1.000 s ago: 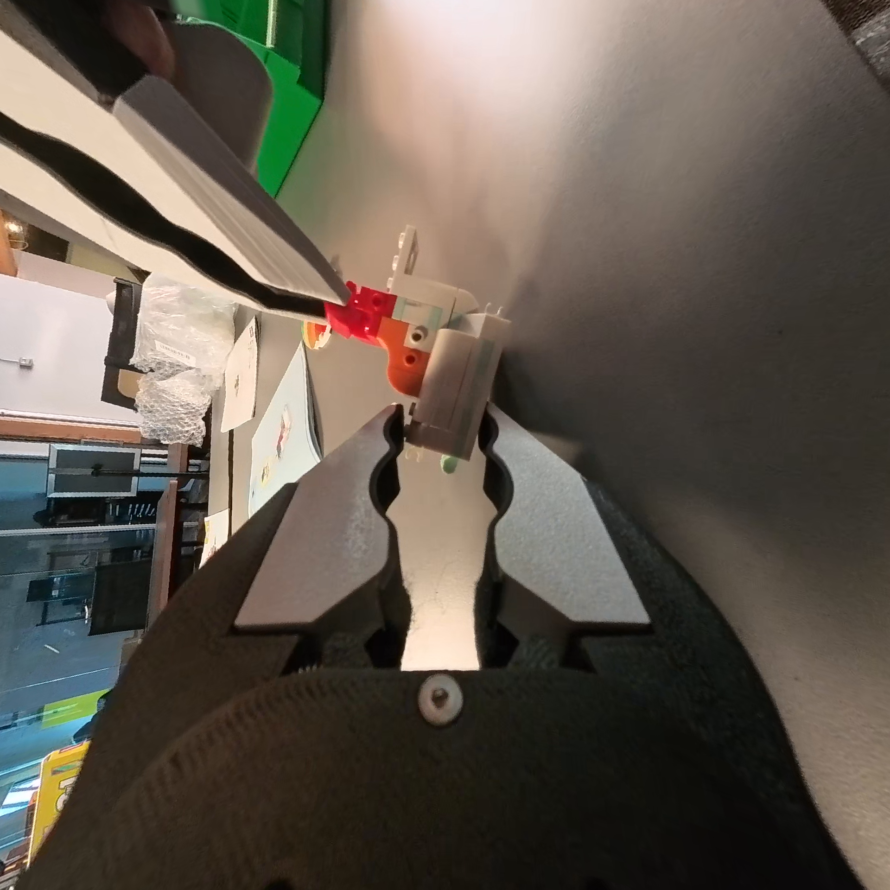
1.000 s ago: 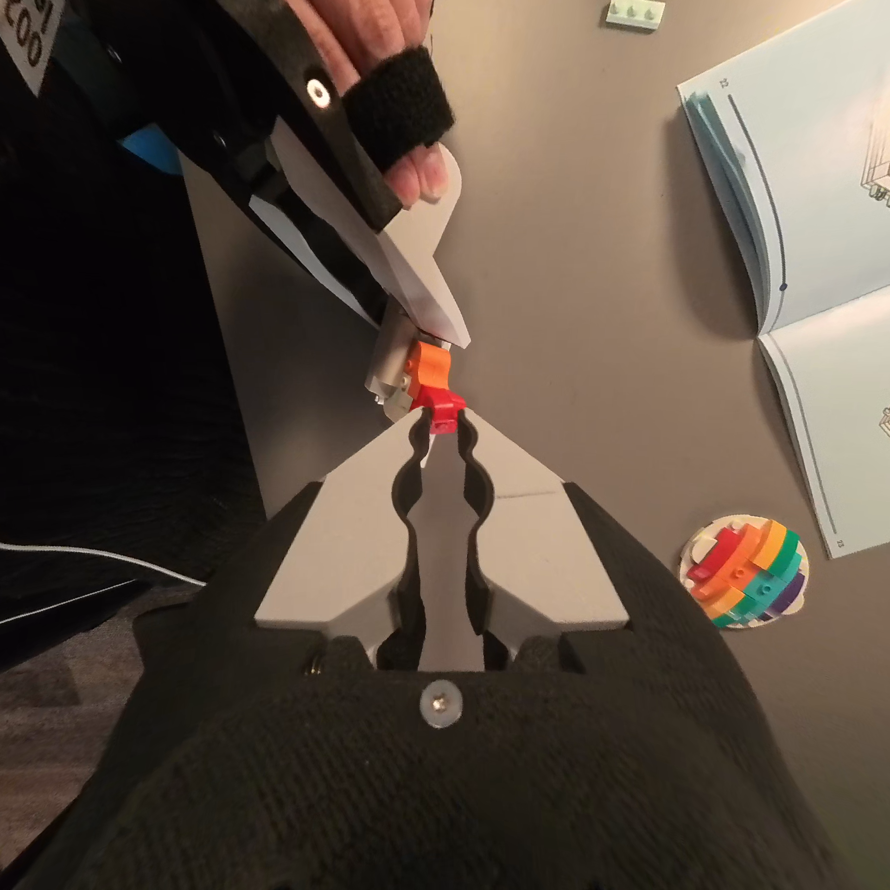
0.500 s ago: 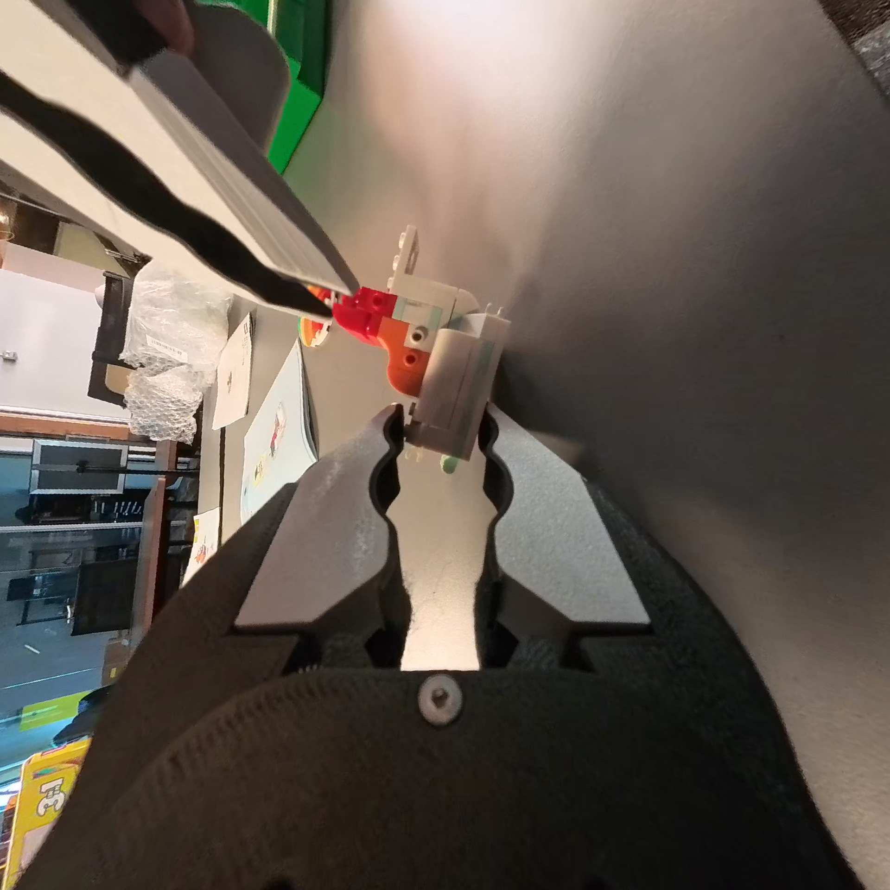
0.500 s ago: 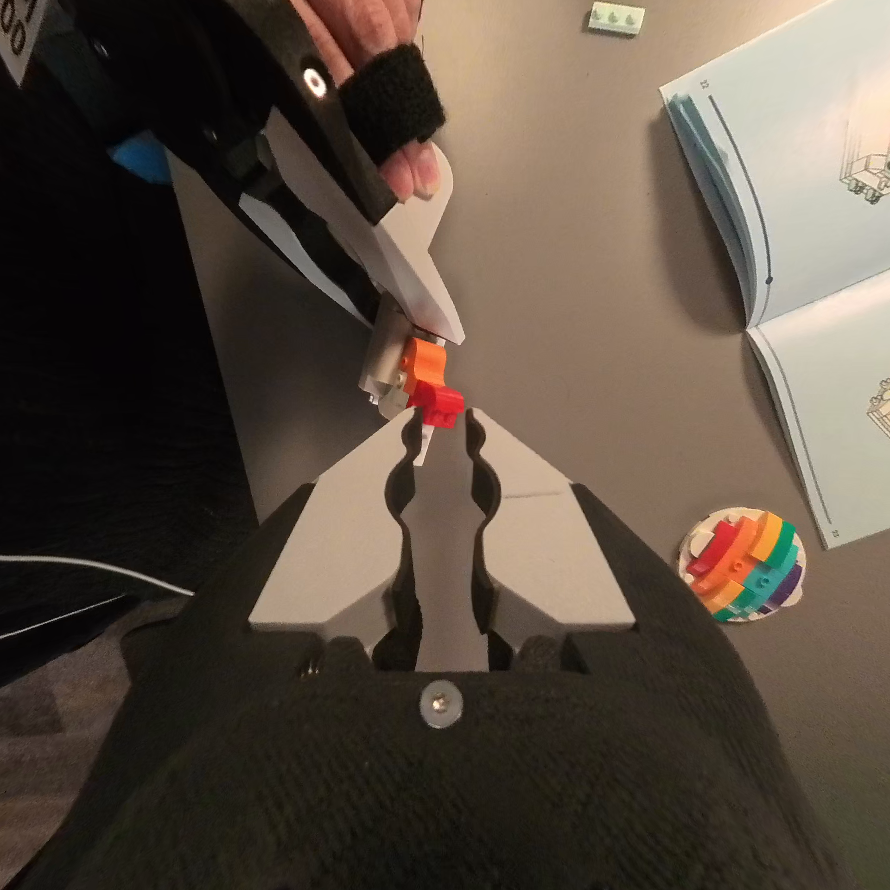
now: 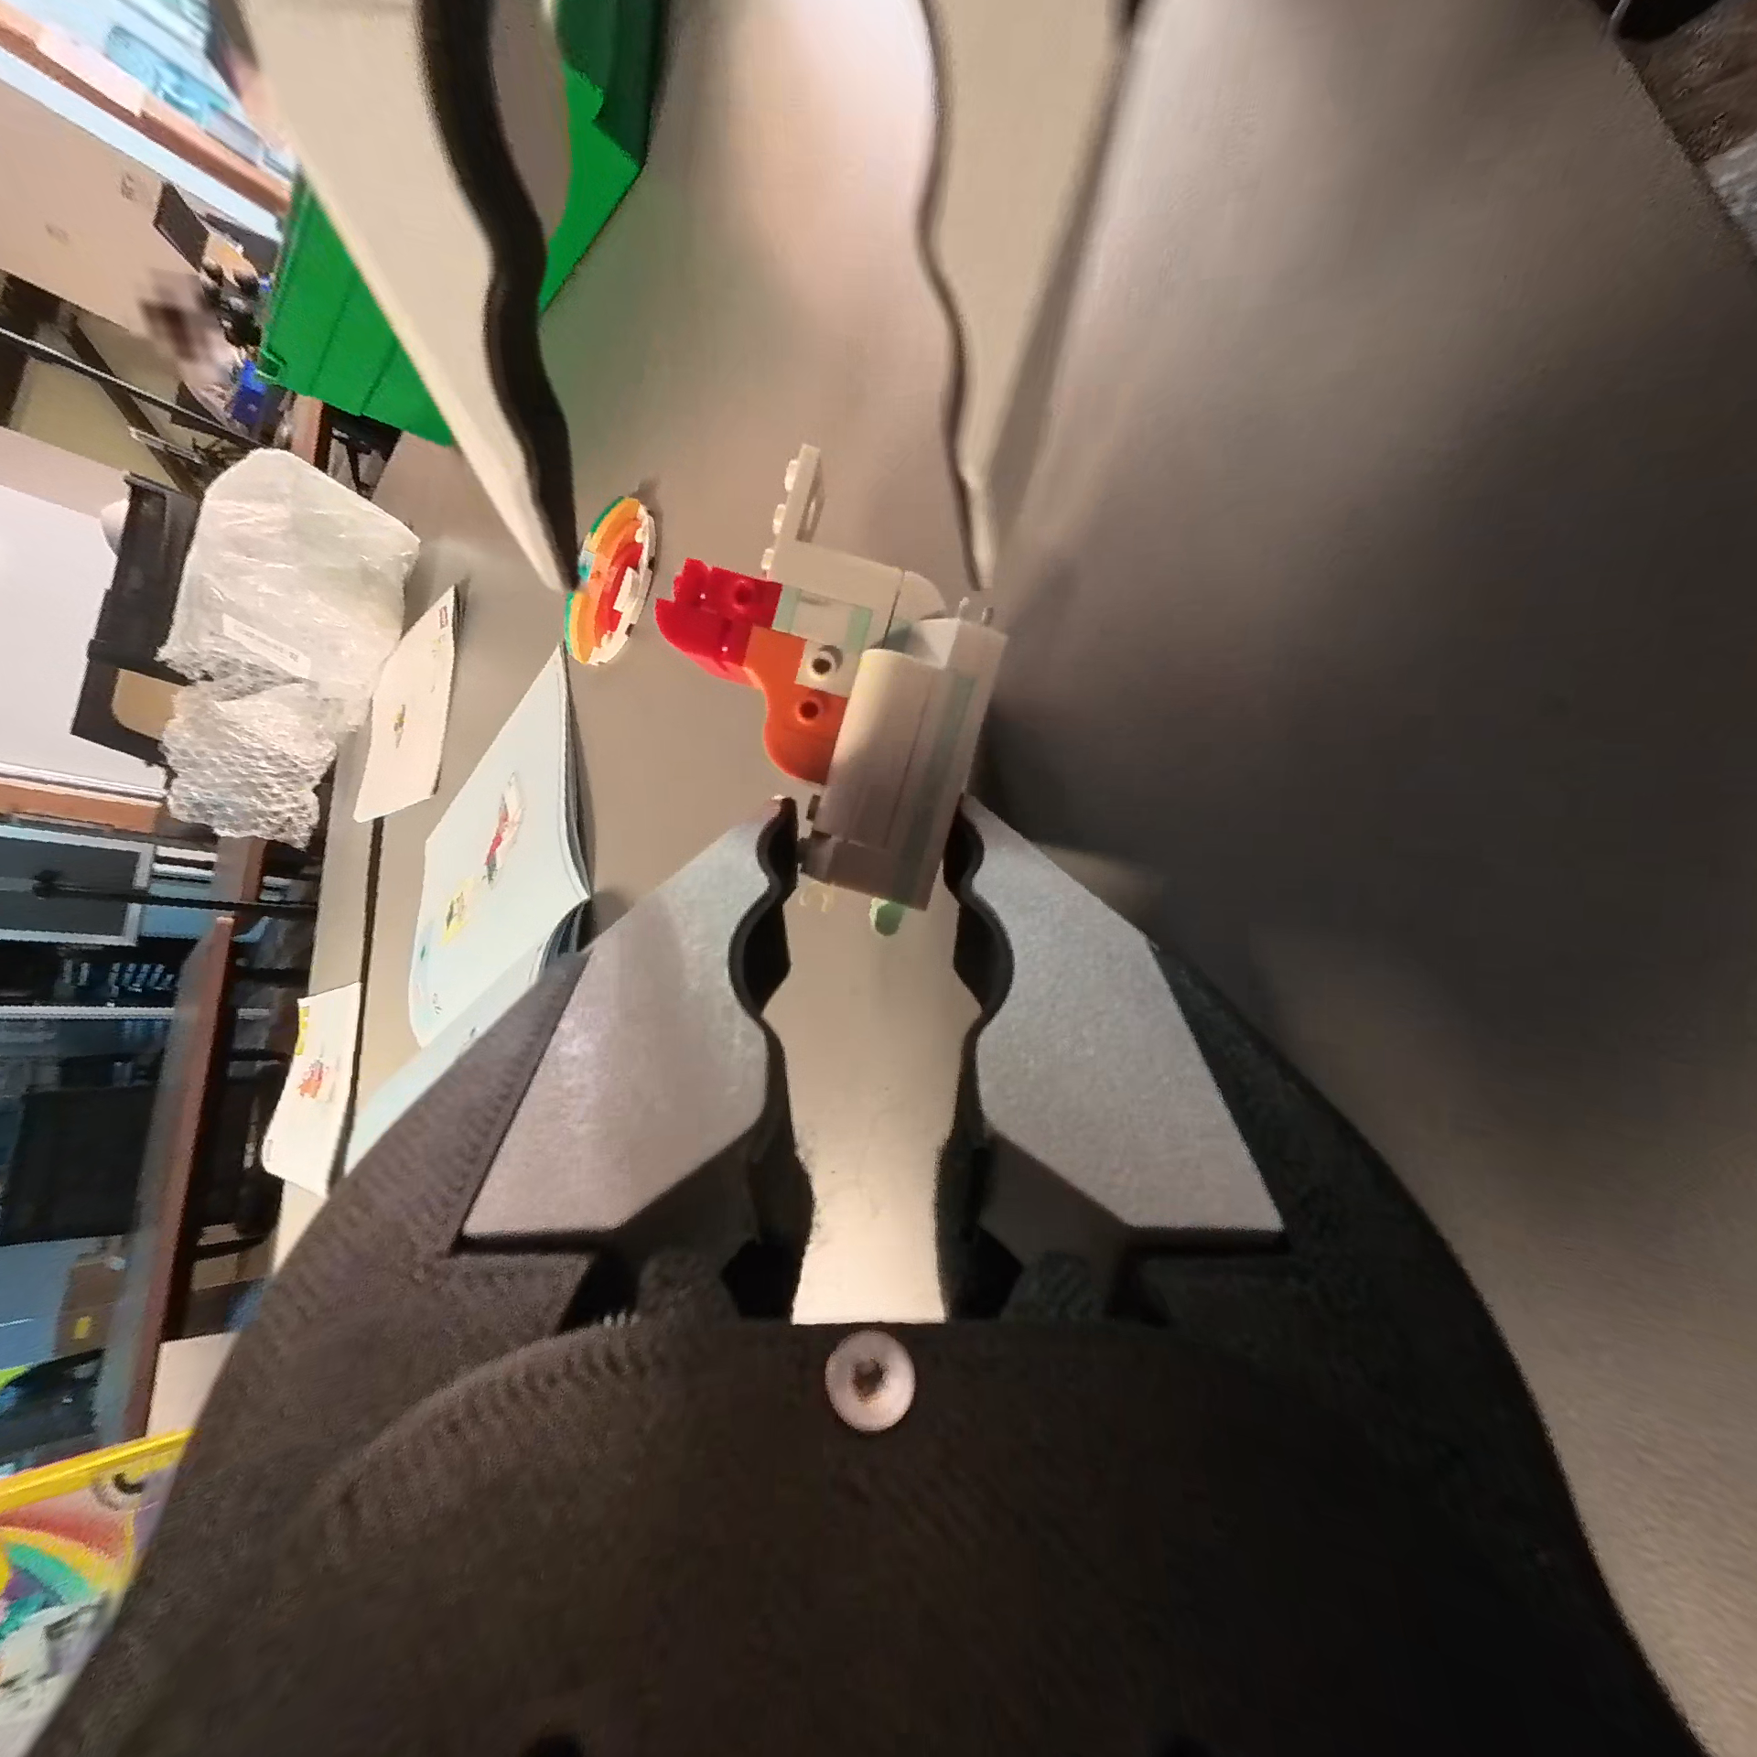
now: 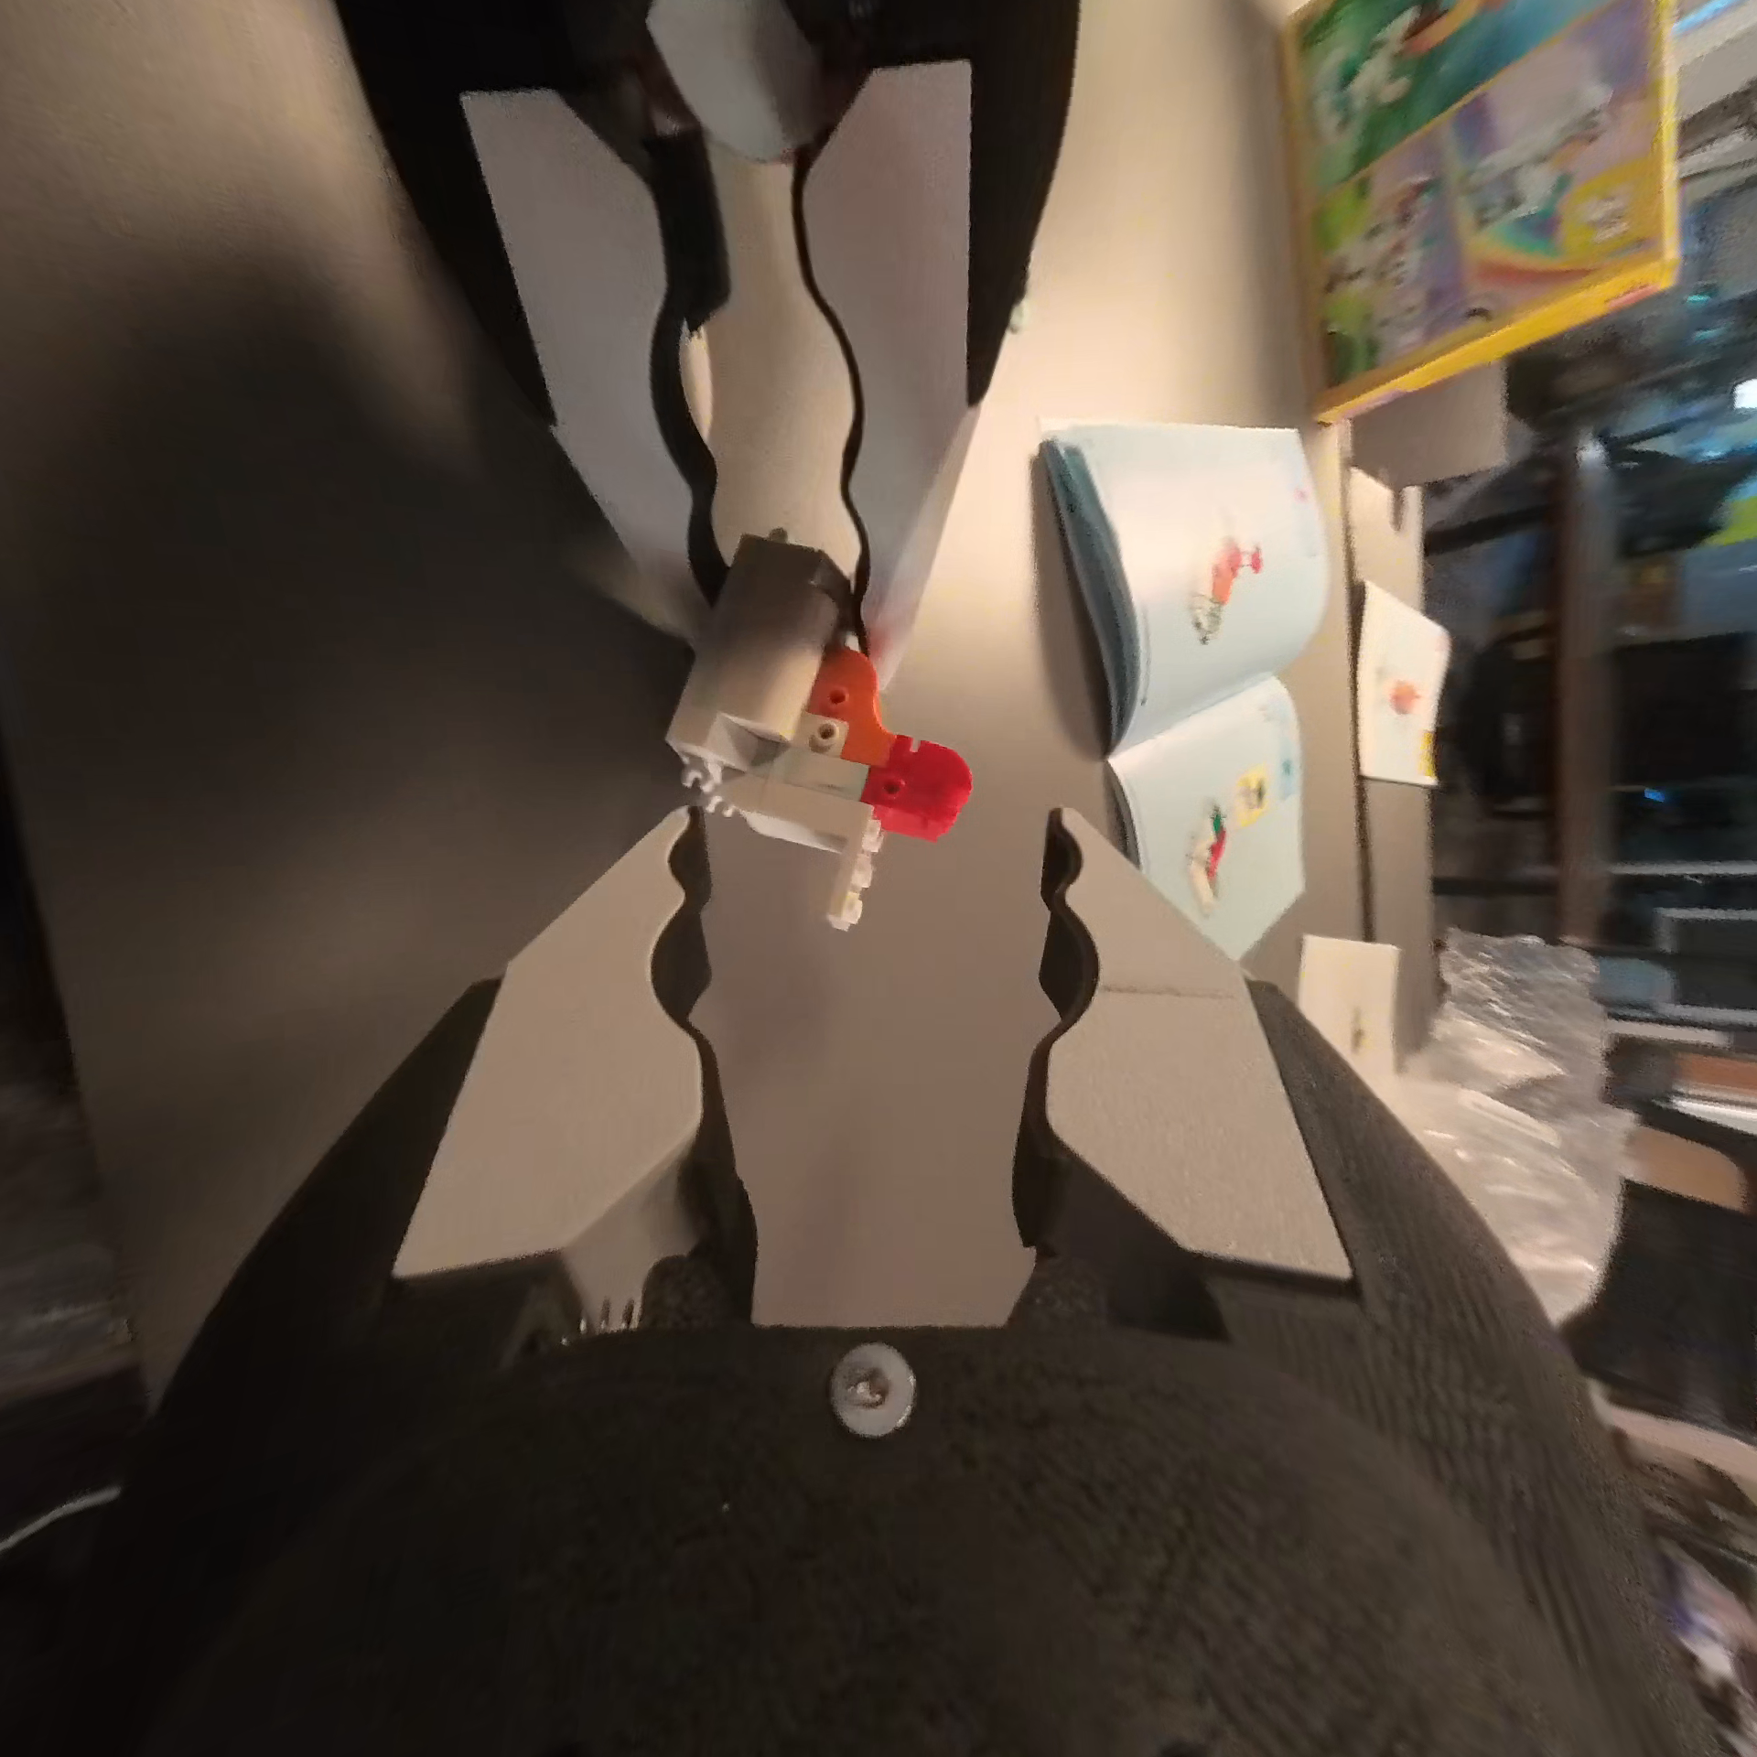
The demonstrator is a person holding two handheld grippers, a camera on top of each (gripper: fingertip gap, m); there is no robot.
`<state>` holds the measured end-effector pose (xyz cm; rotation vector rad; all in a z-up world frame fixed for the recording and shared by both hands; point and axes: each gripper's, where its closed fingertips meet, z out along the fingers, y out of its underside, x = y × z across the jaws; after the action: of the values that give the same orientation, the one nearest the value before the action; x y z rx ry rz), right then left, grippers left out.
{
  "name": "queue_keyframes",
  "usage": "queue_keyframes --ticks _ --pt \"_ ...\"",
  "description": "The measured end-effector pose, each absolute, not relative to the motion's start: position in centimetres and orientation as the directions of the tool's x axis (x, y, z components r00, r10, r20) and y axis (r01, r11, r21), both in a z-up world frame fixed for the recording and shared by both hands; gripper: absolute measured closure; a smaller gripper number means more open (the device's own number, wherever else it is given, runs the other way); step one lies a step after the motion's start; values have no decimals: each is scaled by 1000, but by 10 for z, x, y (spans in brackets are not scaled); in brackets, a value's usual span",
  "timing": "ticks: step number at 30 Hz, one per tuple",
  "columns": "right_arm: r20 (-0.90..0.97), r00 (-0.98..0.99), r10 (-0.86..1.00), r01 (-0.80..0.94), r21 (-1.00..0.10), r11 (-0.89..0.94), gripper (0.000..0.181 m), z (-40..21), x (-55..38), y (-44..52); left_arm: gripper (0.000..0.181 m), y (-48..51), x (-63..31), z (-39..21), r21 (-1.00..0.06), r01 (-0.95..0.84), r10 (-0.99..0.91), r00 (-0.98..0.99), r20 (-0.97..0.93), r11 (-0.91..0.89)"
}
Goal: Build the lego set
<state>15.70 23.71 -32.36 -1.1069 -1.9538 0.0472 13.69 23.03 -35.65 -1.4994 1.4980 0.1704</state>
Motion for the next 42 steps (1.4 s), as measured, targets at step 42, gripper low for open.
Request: queue_keyframes --ticks 42 --pt "641 -293 709 729 -331 600 115 -345 151 240 154 226 142 -354 -532 -812 -701 234 -673 239"
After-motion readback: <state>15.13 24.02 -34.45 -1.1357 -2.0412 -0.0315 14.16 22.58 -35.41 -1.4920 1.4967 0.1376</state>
